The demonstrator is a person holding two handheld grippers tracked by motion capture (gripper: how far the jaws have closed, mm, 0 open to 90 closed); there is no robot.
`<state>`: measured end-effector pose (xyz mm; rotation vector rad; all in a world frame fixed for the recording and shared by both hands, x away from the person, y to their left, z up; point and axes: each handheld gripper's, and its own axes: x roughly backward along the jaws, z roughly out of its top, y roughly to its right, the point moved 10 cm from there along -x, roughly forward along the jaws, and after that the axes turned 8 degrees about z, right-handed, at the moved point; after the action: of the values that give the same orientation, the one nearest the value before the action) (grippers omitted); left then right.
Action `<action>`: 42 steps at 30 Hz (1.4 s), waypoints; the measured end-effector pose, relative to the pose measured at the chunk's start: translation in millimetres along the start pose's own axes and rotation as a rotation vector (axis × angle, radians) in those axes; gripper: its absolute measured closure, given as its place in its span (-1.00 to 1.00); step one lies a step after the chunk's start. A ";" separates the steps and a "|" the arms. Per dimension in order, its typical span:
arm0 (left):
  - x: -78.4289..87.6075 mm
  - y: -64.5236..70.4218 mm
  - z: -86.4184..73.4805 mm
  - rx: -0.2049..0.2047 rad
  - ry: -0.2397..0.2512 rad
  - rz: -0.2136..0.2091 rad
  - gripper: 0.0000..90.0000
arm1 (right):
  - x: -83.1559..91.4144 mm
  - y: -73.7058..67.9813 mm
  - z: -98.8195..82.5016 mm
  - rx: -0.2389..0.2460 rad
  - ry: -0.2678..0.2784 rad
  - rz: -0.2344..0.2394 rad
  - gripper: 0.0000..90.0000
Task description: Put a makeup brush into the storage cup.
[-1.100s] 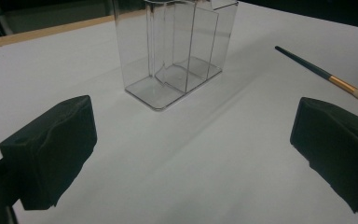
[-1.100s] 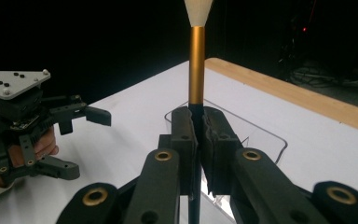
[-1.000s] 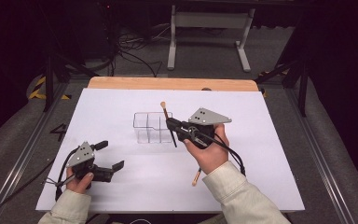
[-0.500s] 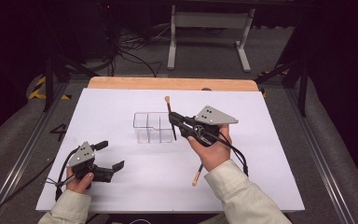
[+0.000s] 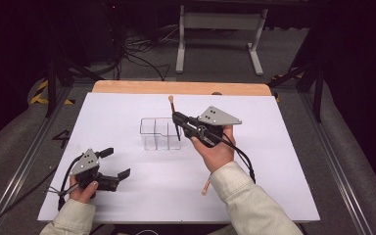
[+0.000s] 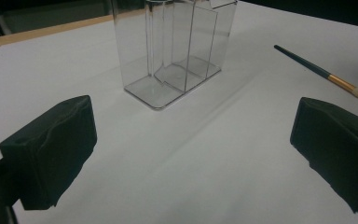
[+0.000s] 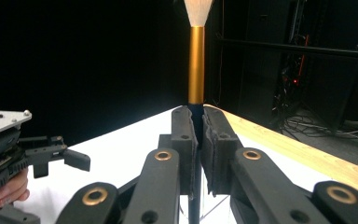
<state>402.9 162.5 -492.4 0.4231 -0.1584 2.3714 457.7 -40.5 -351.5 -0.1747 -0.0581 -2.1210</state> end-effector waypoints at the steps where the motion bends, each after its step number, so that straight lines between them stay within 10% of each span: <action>1: -0.1 -0.1 0.2 0.002 0.003 0.002 -0.98 | -1.3 0.6 0.9 -0.002 0.004 0.001 0.86; 42: -2.4 1.9 -0.3 -0.008 -0.001 -0.012 -0.98 | -48.1 13.6 8.8 -0.043 0.092 -0.014 0.86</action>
<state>403.3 159.7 -493.4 0.4204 -0.1647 2.3584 495.1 -6.2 -350.3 -0.1024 0.0411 -2.1423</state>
